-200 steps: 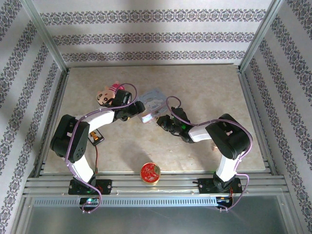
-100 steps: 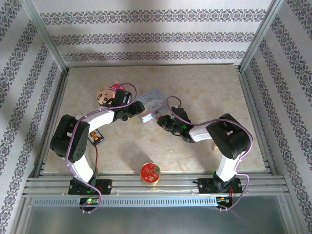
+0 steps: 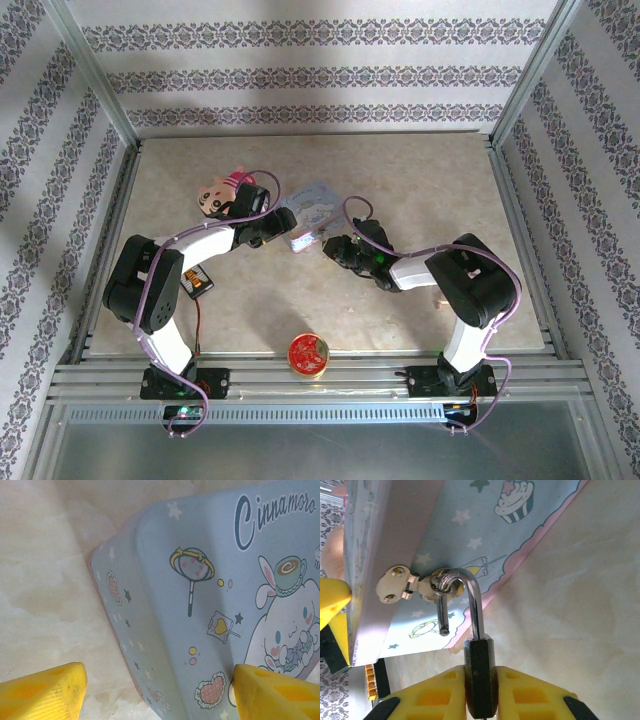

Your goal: Unlock the padlock with the key

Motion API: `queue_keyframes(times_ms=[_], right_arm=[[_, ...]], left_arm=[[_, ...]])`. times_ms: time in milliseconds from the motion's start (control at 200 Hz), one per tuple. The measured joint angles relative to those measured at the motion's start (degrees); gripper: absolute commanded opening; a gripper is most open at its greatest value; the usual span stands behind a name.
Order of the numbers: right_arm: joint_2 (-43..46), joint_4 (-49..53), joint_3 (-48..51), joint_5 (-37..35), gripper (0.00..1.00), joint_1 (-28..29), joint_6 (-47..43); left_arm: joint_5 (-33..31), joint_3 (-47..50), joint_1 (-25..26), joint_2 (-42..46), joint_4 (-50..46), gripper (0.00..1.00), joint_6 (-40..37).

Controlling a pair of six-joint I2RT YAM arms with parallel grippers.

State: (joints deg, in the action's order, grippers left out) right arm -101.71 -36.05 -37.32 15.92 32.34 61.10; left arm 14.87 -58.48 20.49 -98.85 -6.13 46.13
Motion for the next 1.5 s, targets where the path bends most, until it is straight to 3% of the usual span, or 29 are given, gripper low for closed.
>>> queue_keyframes(times_ms=[110,650,924,1094,1279,1499], right_arm=[[0.1,0.2,0.0,0.1,0.00,-0.2,-0.3],[0.1,-2.3,0.1,2.8,0.00,-1.5,1.1],[2.8,1.0,0.3,3.5,0.03,-2.1,0.9],[3.7,2.0,0.4,3.7,0.03,-2.1,0.9],[3.7,2.6,0.4,3.9,0.04,-1.8,0.9],[5.8,6.0,1.5,3.0,0.13,-1.5,0.0]], left_arm=[[0.0,0.0,0.0,0.0,0.0,0.76,0.0],[0.2,0.1,-0.4,0.1,0.0,0.79,0.0],[-1.0,1.1,0.0,5.8,-6.2,1.00,-2.6],[-3.1,-0.7,2.6,7.6,-10.0,1.00,-4.9],[-4.3,-4.0,7.4,3.1,-12.0,0.98,-6.4],[-4.4,-6.9,8.4,-0.9,-12.9,0.84,-6.9]])
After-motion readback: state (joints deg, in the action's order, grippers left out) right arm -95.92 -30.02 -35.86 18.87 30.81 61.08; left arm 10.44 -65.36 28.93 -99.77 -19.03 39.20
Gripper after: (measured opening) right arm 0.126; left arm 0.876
